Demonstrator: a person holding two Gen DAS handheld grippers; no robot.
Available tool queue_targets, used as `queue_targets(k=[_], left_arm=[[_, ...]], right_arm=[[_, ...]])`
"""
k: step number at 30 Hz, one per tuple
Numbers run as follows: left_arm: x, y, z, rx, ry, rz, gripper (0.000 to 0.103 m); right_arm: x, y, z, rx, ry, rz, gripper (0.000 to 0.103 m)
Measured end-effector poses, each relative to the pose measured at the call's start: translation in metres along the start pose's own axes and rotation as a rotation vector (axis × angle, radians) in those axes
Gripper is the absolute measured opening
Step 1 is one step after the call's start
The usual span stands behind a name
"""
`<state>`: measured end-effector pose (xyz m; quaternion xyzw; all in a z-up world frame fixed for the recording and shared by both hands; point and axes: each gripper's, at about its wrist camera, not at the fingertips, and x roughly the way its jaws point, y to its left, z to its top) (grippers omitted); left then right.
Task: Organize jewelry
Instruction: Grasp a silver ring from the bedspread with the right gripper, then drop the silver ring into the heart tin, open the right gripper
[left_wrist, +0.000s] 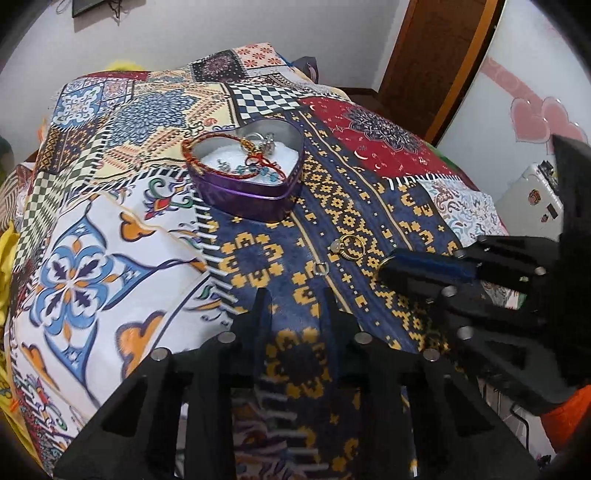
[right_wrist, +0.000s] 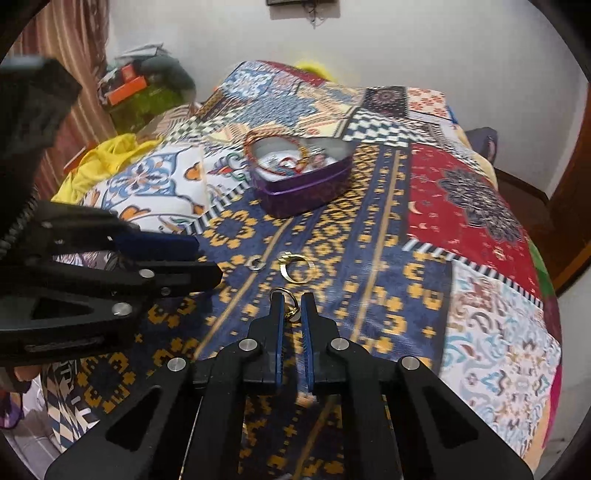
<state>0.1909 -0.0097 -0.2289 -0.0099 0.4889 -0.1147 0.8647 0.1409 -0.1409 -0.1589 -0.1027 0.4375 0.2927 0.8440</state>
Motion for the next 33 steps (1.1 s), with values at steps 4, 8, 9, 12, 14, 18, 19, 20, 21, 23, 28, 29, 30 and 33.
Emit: queue_targets(k=[4,8,9,12,14,18,19,20,21,23,28,29,30,33], left_arm=[[0.007,-0.007,0.006,0.021,-0.002,0.003,0.025],[0.015,-0.011,0.013,0.023,0.003,0.009,0.018],[0.016,-0.011,0.014,0.021,0.002,0.008,0.015],[0.017,-0.010,0.016,0.014,-0.004,0.002,0.009],[0.015,-0.009,0.015,0.012,-0.008,0.001,0.009],[0.008,-0.005,0.015,0.007,-0.027,0.014,0.009],[0.005,-0.003,0.016,0.003,-0.035,0.016,0.009],[0.002,-0.002,0.017,-0.001,-0.043,0.019,0.009],[-0.001,0.000,0.019,-0.005,-0.054,0.024,0.009],[-0.008,0.004,0.022,-0.010,-0.074,0.033,0.009],[-0.028,0.015,0.034,-0.028,-0.140,0.050,0.009],[-0.033,0.017,0.037,-0.031,-0.157,0.054,0.009],[-0.036,0.019,0.039,-0.033,-0.167,0.054,0.009],[-0.044,0.023,0.047,-0.037,-0.198,0.058,0.009]], right_arm=[[-0.009,-0.012,0.000,0.028,-0.024,-0.015,0.008],[-0.014,-0.024,0.003,0.060,-0.040,-0.023,0.008],[-0.015,-0.025,0.003,0.064,-0.043,-0.023,0.008],[-0.015,-0.028,0.005,0.073,-0.048,-0.026,0.008],[-0.015,-0.029,0.006,0.077,-0.052,-0.024,0.008],[-0.017,-0.030,0.011,0.083,-0.066,-0.022,0.008],[-0.018,-0.030,0.013,0.083,-0.070,-0.021,0.008],[-0.018,-0.030,0.015,0.082,-0.076,-0.021,0.008],[-0.019,-0.029,0.017,0.083,-0.081,-0.020,0.008],[-0.020,-0.029,0.021,0.083,-0.095,-0.018,0.008],[-0.024,-0.026,0.036,0.080,-0.129,-0.008,0.008],[-0.024,-0.025,0.040,0.079,-0.136,-0.007,0.008],[-0.025,-0.024,0.042,0.077,-0.143,-0.006,0.008],[-0.027,-0.021,0.052,0.076,-0.166,0.000,0.008]])
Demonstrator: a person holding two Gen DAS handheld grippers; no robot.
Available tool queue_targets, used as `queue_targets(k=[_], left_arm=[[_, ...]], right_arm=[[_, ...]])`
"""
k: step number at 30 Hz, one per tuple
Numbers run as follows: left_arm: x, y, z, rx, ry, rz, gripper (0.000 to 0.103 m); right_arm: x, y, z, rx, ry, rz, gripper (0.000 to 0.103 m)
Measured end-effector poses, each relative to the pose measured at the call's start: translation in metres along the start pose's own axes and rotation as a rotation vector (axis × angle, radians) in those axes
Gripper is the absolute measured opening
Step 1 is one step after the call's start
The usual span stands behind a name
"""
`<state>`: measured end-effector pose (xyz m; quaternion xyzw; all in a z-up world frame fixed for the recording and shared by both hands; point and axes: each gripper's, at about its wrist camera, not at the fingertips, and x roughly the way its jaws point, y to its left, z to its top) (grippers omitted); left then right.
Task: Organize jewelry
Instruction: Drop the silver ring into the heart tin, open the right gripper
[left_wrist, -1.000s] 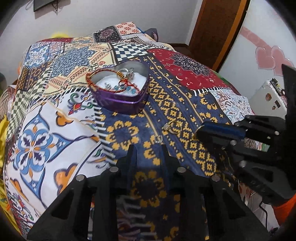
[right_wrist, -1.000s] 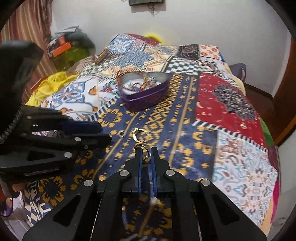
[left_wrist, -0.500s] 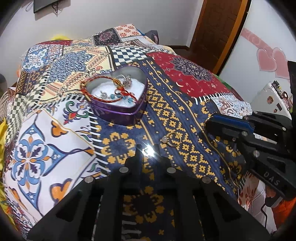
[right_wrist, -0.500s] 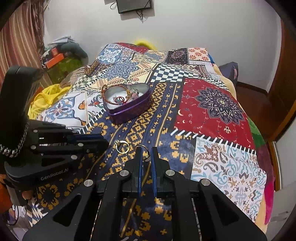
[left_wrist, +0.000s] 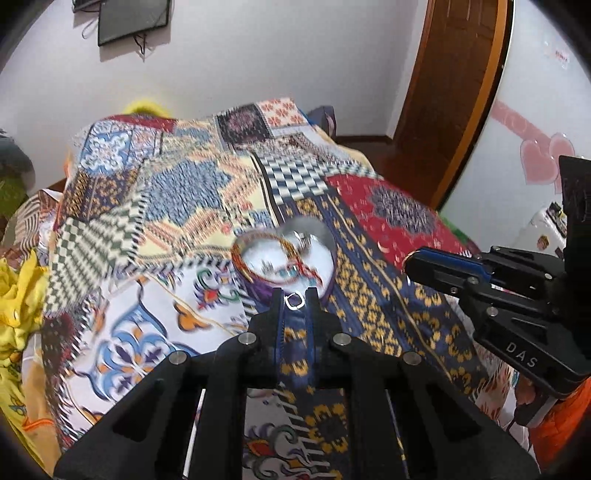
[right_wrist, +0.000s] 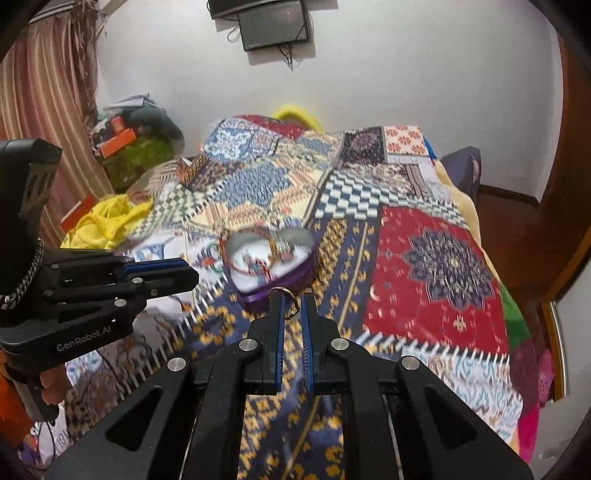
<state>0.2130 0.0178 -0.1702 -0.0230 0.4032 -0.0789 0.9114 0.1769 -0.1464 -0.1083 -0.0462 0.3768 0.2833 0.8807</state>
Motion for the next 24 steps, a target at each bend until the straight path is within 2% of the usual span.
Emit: queue_targets(k=[14,20,24], left_arm=[[0.004,0.018,0.030,-0.015,-0.067,0.001,0.009],[0.022,0.023,0.033,-0.020,-0.046,-0.001,0.009],[0.043,0.031,0.031,-0.040,0.008,-0.026,0.009]], right_arm=[[0.015,0.007,0.035,-0.012,-0.053,0.020,0.008],[0.038,0.002,0.039,0.000,-0.012,0.036,0.008],[0.058,-0.003,0.037,0.022,0.051,0.101,0.008]])
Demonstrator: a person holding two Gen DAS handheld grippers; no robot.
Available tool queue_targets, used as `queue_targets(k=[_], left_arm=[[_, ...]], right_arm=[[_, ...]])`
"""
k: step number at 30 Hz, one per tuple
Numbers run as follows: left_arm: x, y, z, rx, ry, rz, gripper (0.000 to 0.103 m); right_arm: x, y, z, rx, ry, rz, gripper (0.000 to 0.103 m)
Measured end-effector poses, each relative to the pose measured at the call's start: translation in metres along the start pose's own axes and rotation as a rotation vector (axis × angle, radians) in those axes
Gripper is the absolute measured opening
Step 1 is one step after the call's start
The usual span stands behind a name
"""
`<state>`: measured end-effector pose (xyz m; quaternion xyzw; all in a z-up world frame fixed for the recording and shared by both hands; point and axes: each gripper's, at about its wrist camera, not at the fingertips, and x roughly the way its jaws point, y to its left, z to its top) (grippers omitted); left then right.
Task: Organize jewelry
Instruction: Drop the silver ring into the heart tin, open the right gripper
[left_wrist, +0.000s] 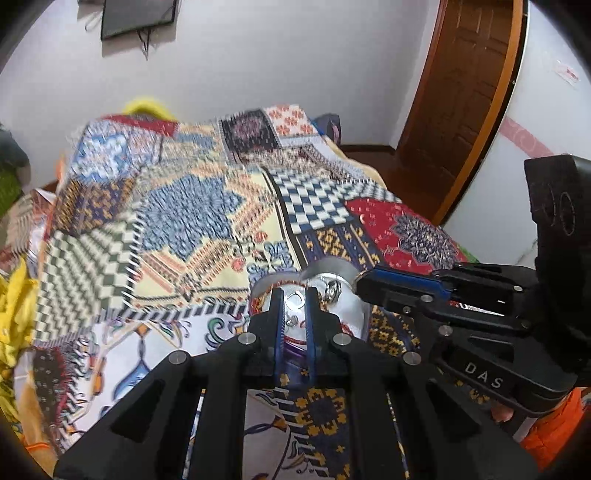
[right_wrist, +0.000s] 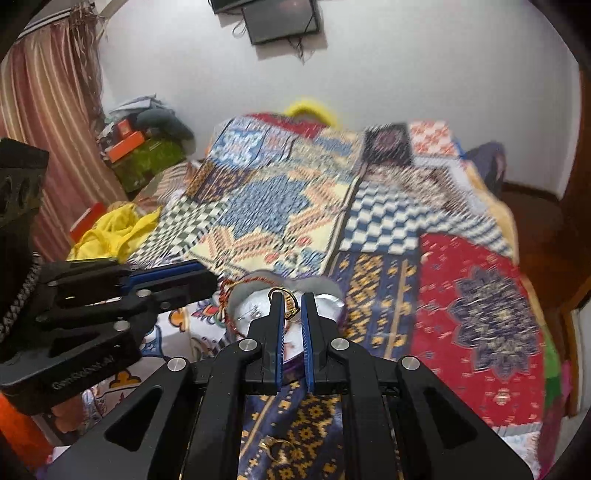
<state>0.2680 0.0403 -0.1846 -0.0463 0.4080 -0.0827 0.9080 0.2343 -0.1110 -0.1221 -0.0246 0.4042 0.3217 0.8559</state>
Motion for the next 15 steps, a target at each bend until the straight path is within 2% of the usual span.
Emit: queue_targets(k=[7,15], left_arm=[[0.018,0.000,-0.005,0.017,0.043,0.001,0.009],[0.012,-0.007,-0.005,0.037,0.042,-0.001,0.009]], right_arm=[[0.021,0.001,-0.004,-0.026,0.080,-0.010,0.008],[0.020,0.001,-0.004,-0.024,0.085,0.002,0.008]])
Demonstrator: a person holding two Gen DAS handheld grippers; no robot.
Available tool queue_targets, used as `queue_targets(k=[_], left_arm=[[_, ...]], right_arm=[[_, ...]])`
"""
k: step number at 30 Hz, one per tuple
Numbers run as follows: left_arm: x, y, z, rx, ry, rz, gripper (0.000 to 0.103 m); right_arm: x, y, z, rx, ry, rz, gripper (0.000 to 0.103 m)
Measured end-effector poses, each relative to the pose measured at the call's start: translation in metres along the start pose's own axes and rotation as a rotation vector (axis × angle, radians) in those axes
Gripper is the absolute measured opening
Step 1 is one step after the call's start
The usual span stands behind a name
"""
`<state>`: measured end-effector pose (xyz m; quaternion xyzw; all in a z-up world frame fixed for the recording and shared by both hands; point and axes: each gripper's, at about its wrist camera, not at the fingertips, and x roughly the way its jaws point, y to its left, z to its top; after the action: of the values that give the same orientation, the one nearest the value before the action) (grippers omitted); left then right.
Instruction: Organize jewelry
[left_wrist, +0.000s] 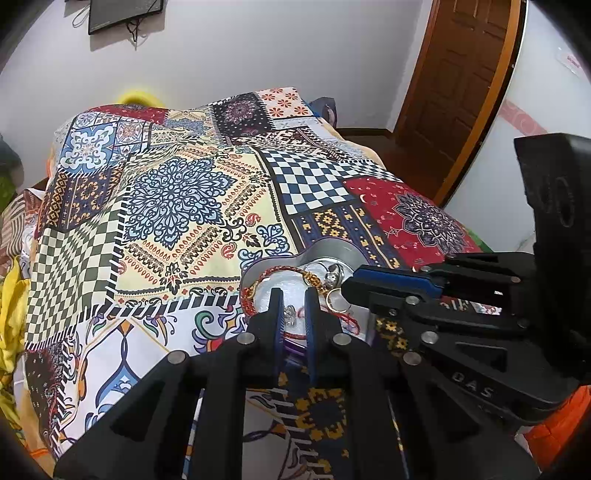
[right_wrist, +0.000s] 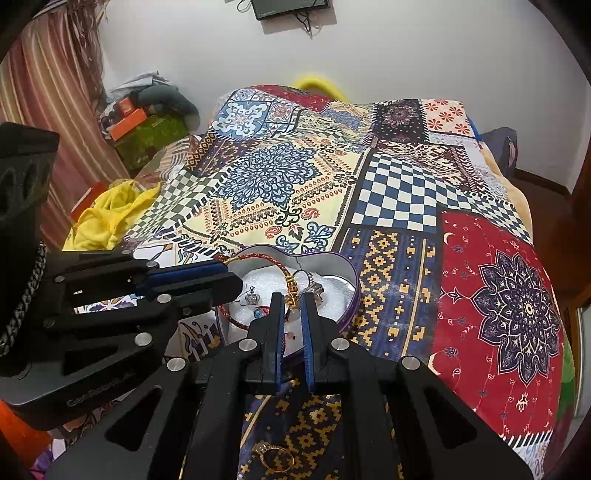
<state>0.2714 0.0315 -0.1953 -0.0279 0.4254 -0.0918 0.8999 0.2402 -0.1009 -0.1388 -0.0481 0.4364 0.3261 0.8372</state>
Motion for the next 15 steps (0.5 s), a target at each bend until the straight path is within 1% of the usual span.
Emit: queue_targets(k=[4,6,7,8,9,10,11,12,14,15], left_arm=[[-0.009,-0.004,0.000,0.012,-0.006,0.011,0.010],[-0.013,-0.005,-0.001,0.007,-0.007,0.005,0.011],[-0.016,-0.007,-0.002,0.005,-0.006,-0.002,0.014],[-0.018,-0.008,-0.003,0.004,-0.005,-0.007,0.020],[-0.019,-0.010,-0.005,0.005,-0.003,-0.008,0.024],[-0.021,-0.013,-0.007,0.009,0.000,-0.004,0.034],[-0.023,-0.015,-0.009,0.012,0.000,-0.002,0.037],[-0.025,-0.019,-0.012,0.022,0.001,0.003,0.037],[-0.026,-0.025,-0.018,0.038,0.013,0.007,0.037],[-0.027,-0.028,-0.020,0.041,0.021,0.003,0.037]], right_arm=[[-0.001,-0.002,0.000,0.005,0.010,-0.013,0.008],[-0.005,-0.003,-0.001,0.011,0.006,-0.015,0.008],[-0.010,-0.004,-0.002,0.014,0.000,-0.021,0.008],[-0.011,-0.004,-0.002,0.014,-0.003,-0.026,0.009],[-0.016,-0.004,-0.003,0.013,-0.009,-0.031,0.011],[-0.021,-0.005,-0.005,0.014,-0.015,-0.036,0.013],[-0.026,-0.006,-0.006,0.017,-0.023,-0.041,0.020],[-0.030,-0.007,-0.007,0.021,-0.031,-0.051,0.027],[-0.040,-0.007,-0.012,0.024,-0.056,-0.082,0.034],[-0.047,-0.008,-0.015,0.021,-0.069,-0.096,0.035]])
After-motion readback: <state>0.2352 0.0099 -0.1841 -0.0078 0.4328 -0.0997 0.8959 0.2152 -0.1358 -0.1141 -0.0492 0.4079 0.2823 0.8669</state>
